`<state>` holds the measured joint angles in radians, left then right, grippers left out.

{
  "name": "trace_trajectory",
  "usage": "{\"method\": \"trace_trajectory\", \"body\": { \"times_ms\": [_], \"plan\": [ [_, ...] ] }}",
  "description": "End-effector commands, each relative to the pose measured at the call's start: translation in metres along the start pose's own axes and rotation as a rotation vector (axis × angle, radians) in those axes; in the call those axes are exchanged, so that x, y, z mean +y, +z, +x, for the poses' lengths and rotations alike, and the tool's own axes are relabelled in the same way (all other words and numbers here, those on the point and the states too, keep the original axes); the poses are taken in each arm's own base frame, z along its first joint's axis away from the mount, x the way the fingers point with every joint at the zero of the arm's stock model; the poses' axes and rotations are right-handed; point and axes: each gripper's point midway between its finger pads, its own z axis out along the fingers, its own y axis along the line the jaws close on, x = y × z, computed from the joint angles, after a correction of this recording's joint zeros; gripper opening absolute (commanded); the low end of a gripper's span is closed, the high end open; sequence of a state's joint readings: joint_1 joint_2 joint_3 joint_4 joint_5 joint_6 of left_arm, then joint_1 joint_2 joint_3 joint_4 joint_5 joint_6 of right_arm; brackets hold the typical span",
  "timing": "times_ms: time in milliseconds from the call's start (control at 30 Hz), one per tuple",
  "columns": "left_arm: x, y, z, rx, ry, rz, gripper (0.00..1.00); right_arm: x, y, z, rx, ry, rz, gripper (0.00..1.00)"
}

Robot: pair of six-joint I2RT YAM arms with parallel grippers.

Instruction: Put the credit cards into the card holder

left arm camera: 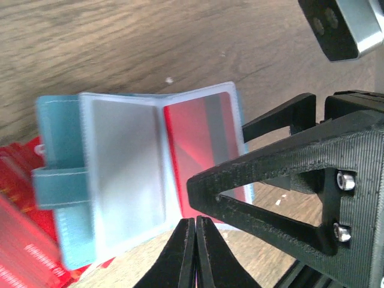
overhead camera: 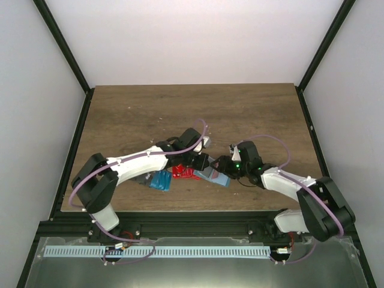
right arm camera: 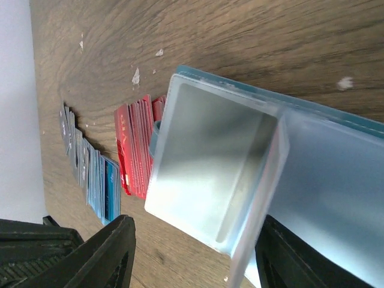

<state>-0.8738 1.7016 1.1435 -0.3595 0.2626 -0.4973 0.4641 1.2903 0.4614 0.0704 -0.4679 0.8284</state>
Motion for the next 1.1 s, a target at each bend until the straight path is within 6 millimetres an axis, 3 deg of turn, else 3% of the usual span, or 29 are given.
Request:
{"method": "trace_trajectory", "body": {
  "times_ms": [0, 200, 367, 533, 733, 1067],
  "plan": [
    [0.021, -0.014, -0.005, -0.050, -0.022, -0.032, 0.04, 0.024, 0.015, -0.008, 0.016, -0.027, -0.039, 0.56],
    [0.059, -0.015, -0.004, -0.059, -0.050, -0.110, 0.06, 0.042, 0.041, -0.009, 0.070, -0.046, -0.043, 0.56],
    [0.068, -0.004, -0.004, -0.047, -0.038, -0.132, 0.12, 0.040, 0.045, -0.011, 0.070, -0.047, -0.015, 0.56],
    [0.069, 0.012, -0.004, -0.014, -0.034, -0.120, 0.17, 0.028, 0.033, -0.016, 0.021, -0.058, 0.066, 0.56],
    [0.073, 0.031, 0.005, 0.040, -0.045, -0.107, 0.21, 0.001, 0.005, -0.022, -0.069, -0.043, 0.194, 0.57],
    [0.048, 0.043, 0.022, 0.081, -0.038, -0.061, 0.21, -0.024, -0.022, -0.019, -0.128, -0.004, 0.231, 0.58]
  ]
}}
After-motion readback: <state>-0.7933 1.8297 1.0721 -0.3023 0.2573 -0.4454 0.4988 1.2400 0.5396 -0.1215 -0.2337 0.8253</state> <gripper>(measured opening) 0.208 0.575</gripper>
